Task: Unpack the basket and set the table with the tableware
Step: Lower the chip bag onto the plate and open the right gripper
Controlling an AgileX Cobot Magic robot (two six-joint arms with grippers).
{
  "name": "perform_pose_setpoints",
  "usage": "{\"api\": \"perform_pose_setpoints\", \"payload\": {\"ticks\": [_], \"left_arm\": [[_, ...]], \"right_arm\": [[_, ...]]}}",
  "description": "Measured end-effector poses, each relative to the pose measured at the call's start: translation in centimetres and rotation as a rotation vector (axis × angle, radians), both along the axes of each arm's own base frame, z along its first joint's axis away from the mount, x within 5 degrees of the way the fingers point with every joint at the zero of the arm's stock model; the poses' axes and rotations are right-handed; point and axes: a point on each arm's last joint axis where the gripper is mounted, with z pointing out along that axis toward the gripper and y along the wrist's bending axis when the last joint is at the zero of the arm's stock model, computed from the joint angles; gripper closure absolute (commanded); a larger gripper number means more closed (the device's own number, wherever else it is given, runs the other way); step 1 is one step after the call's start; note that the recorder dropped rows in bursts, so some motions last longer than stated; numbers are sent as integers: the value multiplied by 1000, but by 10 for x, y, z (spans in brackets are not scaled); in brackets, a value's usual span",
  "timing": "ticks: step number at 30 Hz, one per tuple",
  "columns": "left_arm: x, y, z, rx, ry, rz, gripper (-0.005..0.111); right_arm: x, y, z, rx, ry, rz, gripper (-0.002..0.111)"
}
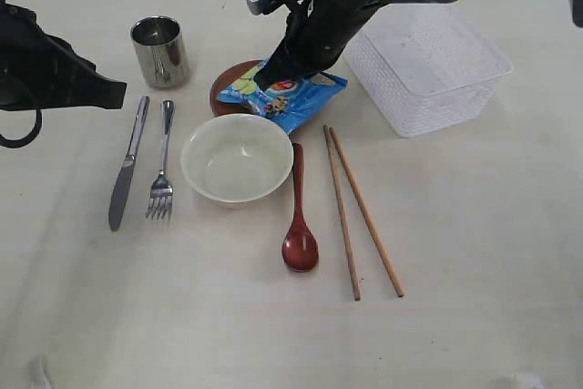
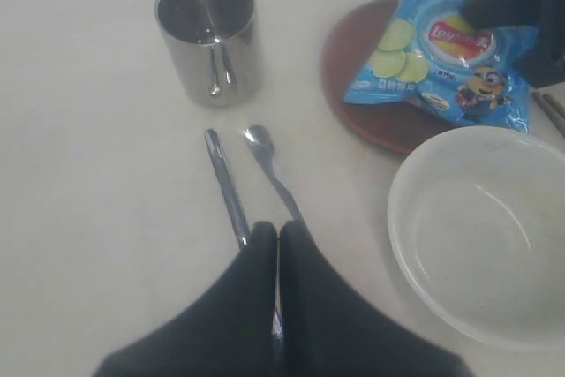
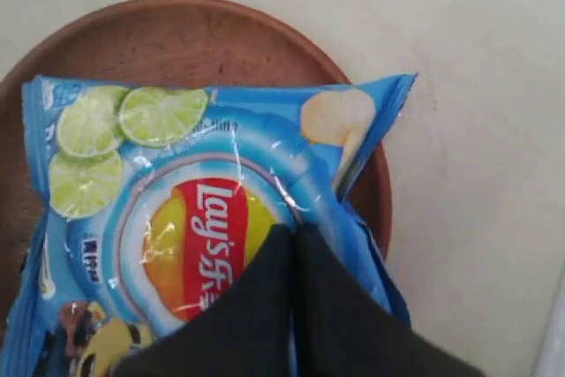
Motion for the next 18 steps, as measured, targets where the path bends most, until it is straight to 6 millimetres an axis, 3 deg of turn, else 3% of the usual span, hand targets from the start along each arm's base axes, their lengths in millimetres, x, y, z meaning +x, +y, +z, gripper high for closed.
{"api": "perform_pose_setpoints", "payload": {"ticks": [10, 18], "left_arm": [[0, 0, 0, 1, 0, -1, 107], [0, 0, 0, 1, 0, -1, 107]], "right_arm": [[2, 17, 11, 60, -45, 18, 108], [2, 19, 18, 37, 4, 29, 108]]}}
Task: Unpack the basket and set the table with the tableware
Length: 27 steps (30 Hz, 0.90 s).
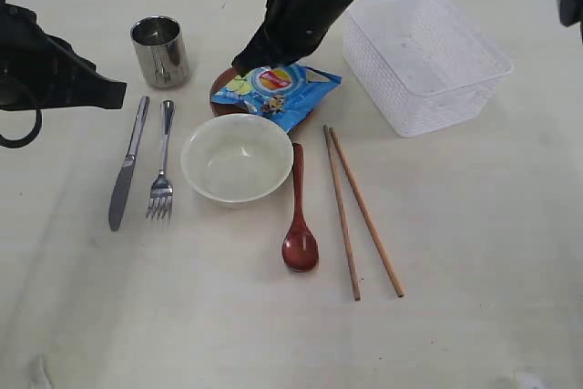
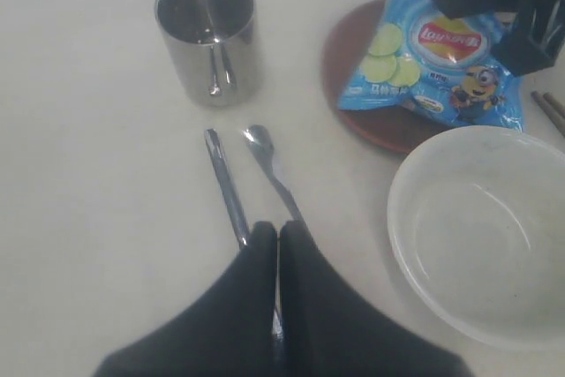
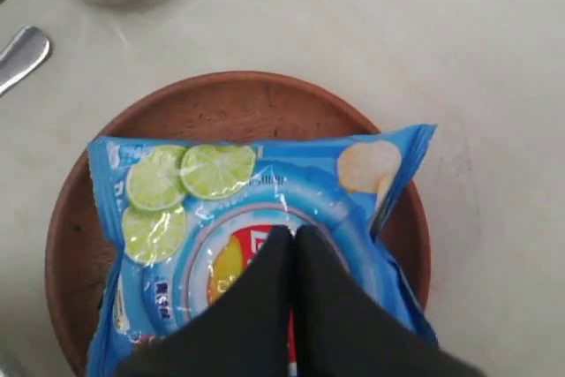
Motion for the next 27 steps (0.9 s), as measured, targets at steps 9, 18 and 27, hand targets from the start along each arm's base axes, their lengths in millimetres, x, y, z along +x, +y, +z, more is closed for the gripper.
{"api": "perform_pose_setpoints", "payload": {"ticks": [9, 18, 27], "left_arm": [[0, 0, 0, 0, 0, 0, 107], [0, 0, 0, 0, 0, 0, 107], [0, 0, 0, 0, 0, 0, 107]], "right_arm": [[3, 4, -28, 10, 46, -13, 108], [6, 7, -36, 14, 38, -14, 108], [11, -4, -36, -23, 53, -59, 108]]}}
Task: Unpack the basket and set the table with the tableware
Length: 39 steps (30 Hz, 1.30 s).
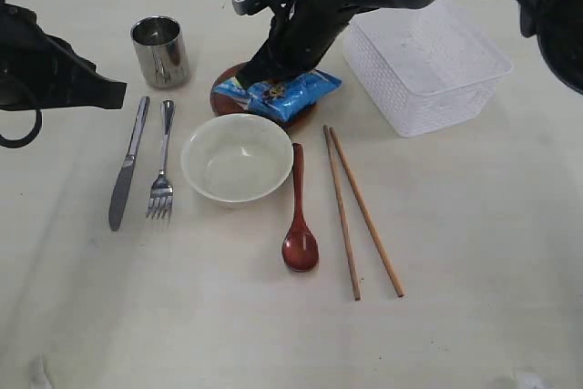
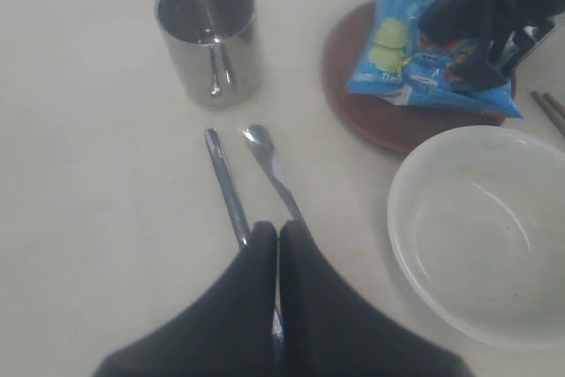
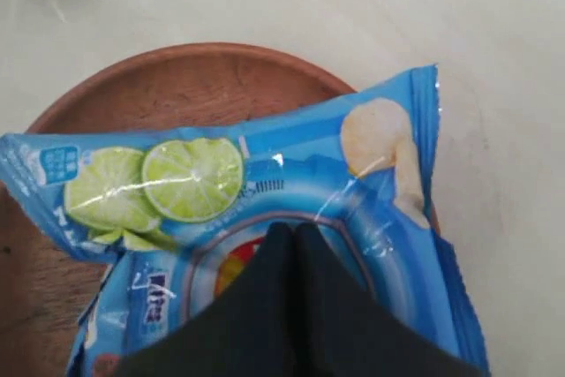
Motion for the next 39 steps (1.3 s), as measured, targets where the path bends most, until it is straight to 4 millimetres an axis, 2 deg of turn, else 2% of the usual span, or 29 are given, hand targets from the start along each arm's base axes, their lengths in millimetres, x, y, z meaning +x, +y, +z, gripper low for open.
{"api": "perform_pose_setpoints", "payload": {"ticks": [10, 25, 39], "left_arm": [[0, 0, 0, 0, 0, 0, 107], [0, 0, 0, 0, 0, 0, 107], [0, 0, 0, 0, 0, 0, 107]], "right_arm": [[7, -12, 0, -18, 7, -43, 108], [14, -26, 1, -168, -60, -94, 108], [21, -40, 8, -268, -37, -149, 108]]}}
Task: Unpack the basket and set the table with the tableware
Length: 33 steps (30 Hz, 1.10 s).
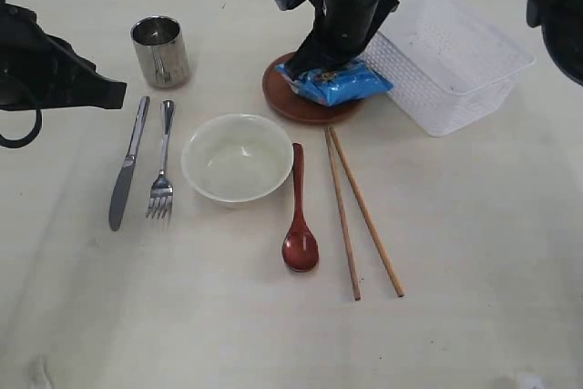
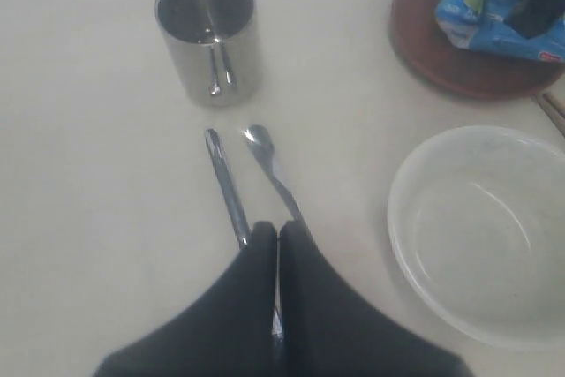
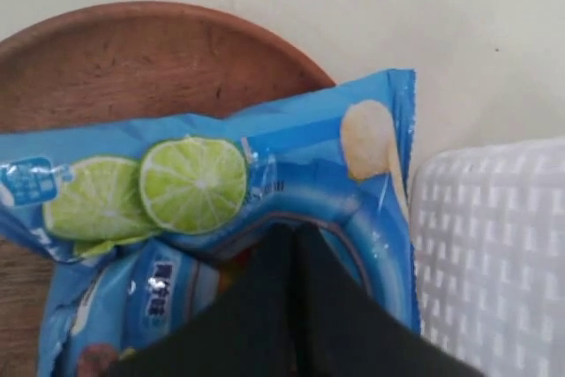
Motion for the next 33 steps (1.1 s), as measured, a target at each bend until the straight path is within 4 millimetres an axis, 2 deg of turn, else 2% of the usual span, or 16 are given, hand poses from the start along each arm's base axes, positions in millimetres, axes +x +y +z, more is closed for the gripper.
{"api": "perform_pose_setpoints", "payload": {"ticks": [5, 10, 12, 19, 24, 33], "left_arm": [[0, 0, 0, 0, 0, 0, 107], [0, 0, 0, 0, 0, 0, 107], [0, 0, 0, 0, 0, 0, 107], [0, 0, 0, 0, 0, 0, 107], [0, 0, 0, 0, 0, 0, 107], [0, 0, 0, 0, 0, 0, 107]], "right_arm": [[4, -10, 0, -6, 8, -24, 100], [5, -10, 0, 12, 8, -33, 79], [5, -10, 0, 21, 8, -37, 74], [5, -9, 4, 52, 8, -52, 74], [2, -9, 24, 101, -5, -69, 74], [-16, -18, 88, 119, -36, -67, 74]]}}
